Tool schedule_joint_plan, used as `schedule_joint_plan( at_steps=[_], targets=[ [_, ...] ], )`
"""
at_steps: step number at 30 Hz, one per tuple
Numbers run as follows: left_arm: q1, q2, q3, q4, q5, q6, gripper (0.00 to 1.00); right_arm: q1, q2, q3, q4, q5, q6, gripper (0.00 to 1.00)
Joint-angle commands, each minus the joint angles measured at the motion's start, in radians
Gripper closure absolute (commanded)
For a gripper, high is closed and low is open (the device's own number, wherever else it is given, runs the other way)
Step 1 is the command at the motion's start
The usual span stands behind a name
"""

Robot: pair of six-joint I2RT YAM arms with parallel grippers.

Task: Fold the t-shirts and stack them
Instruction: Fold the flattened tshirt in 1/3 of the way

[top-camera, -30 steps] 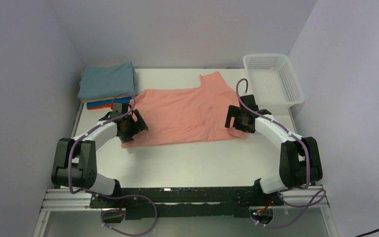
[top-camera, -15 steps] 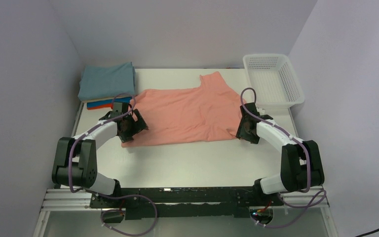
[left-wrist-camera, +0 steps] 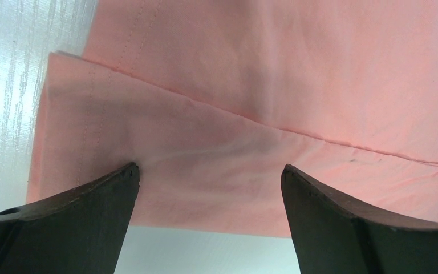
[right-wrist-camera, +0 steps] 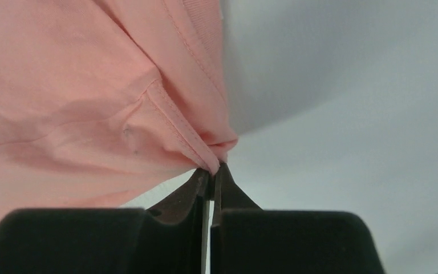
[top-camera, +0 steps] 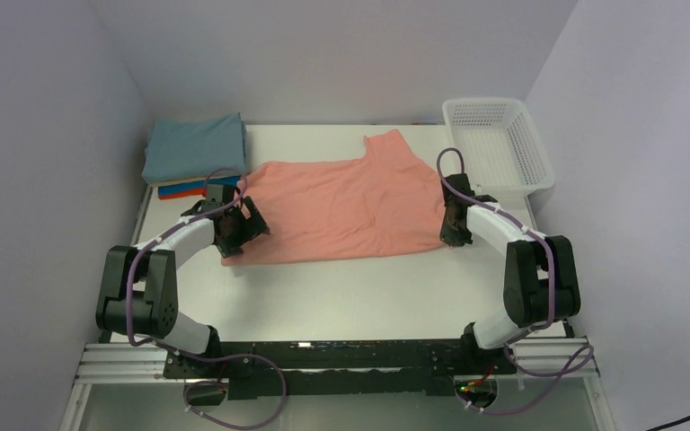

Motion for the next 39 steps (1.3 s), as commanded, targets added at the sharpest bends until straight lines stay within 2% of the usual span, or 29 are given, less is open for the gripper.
schedule_joint_plan(
  at_steps=[1, 4, 7, 8, 9, 10, 11, 13, 16, 20, 23, 25, 28, 30, 32, 33, 35, 39],
  targets=[
    [0.021, 0.032, -0.014, -0.044, -0.062, 0.014, 0.01, -0.023, -0.008, 0.079, -0.120, 0.091, -0.093, 0.95],
    [0.027, 0.043, -0.008, -0.058, -0.064, 0.012, 0.01, -0.024, -0.010, 0.103, -0.131, 0.120, -0.180, 0.88],
    [0.033, 0.044, -0.007, -0.067, -0.064, 0.012, 0.01, -0.024, 0.014, 0.112, -0.185, 0.278, -0.213, 0.82],
    [0.034, 0.042, -0.007, -0.069, -0.064, 0.011, 0.01, -0.026, 0.025, 0.117, -0.217, 0.325, -0.195, 0.77],
    [0.034, 0.039, -0.008, -0.066, -0.064, 0.011, 0.01, -0.029, 0.034, 0.122, -0.240, 0.353, -0.185, 0.68],
    [0.035, 0.036, -0.011, -0.064, -0.064, 0.011, 0.01, -0.031, 0.038, 0.124, -0.249, 0.372, -0.182, 0.52],
    [0.035, 0.033, -0.009, -0.068, -0.064, 0.012, 0.01, -0.030, 0.037, 0.124, -0.245, 0.389, -0.182, 0.40],
    [0.035, 0.027, -0.006, -0.080, -0.064, 0.014, 0.01, -0.031, 0.029, 0.126, -0.243, 0.421, -0.168, 0.33],
    [0.035, 0.011, -0.005, -0.087, -0.064, 0.016, 0.01, -0.031, -0.003, 0.139, -0.251, 0.462, -0.142, 0.30],
    [0.033, -0.034, 0.009, -0.115, -0.064, 0.025, 0.01, -0.031, -0.120, 0.132, -0.209, 0.407, -0.172, 0.21],
    [0.033, -0.078, 0.027, -0.144, -0.064, 0.033, 0.01, -0.031, -0.230, 0.116, -0.146, 0.295, -0.191, 0.02],
    [0.031, -0.103, 0.040, -0.150, -0.060, 0.037, 0.01, -0.031, -0.296, 0.093, -0.071, 0.157, -0.199, 0.00],
    [0.019, -0.123, 0.067, -0.139, -0.028, 0.035, 0.01, -0.031, -0.351, 0.044, 0.093, -0.142, -0.157, 0.00],
    [0.007, -0.113, 0.092, -0.121, -0.009, 0.030, 0.00, -0.029, -0.341, 0.011, 0.229, -0.364, -0.106, 0.00],
    [-0.006, -0.092, 0.114, -0.087, 0.018, 0.027, 0.00, 0.000, -0.288, -0.004, 0.364, -0.506, -0.047, 0.00],
    [-0.010, -0.075, 0.122, -0.057, 0.034, 0.025, 0.01, 0.026, -0.243, 0.003, 0.423, -0.530, -0.030, 0.00],
    [-0.017, -0.013, 0.142, -0.028, 0.060, 0.021, 0.01, 0.083, -0.138, 0.044, 0.438, -0.498, -0.014, 0.00],
    [-0.027, 0.107, 0.180, -0.020, 0.078, 0.018, 0.01, 0.175, 0.081, 0.185, 0.334, -0.293, -0.034, 0.00]
  ],
)
